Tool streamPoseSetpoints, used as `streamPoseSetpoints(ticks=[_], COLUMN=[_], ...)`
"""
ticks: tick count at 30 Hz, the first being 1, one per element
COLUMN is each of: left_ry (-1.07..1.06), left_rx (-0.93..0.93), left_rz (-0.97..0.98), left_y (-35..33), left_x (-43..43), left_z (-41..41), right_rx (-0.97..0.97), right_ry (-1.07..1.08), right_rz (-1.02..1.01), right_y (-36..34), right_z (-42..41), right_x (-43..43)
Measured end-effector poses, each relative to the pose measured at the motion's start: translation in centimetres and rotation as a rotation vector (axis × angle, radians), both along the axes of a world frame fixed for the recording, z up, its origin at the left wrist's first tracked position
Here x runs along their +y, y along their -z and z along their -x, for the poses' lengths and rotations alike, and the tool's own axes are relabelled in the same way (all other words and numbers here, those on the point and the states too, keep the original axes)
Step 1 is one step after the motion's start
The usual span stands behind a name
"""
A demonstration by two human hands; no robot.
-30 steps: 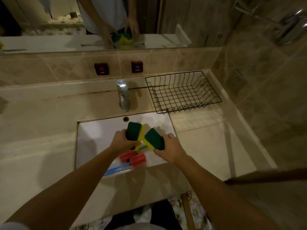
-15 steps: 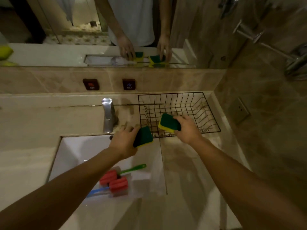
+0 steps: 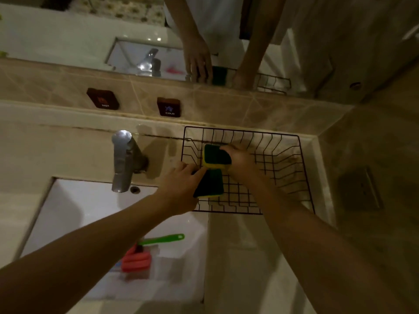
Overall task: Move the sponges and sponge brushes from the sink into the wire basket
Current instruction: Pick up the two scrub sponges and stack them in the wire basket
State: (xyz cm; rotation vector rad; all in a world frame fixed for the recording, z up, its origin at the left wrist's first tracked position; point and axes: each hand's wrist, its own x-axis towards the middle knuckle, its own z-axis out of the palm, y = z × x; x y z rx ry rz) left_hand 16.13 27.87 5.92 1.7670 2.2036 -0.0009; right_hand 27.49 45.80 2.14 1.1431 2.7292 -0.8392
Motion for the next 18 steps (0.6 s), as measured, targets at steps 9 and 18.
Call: streamPoseSetpoints(ticks=[9,18], left_ry=[0.042,0.019], left_rx=[-0.036,-0.064], left_rz=[-0.041,-0.023], left_y=[2.0,1.9], left_x=[0.5,1.3], left_z=[0.4,0.4], right_rx=[-0.023,0.026], right_ry=[0.018,0.107], right_rz=[-0.066,0.075], right_y=[4.8,4.0], right_z=[2.9,2.7], right_x=[1.1,1.3])
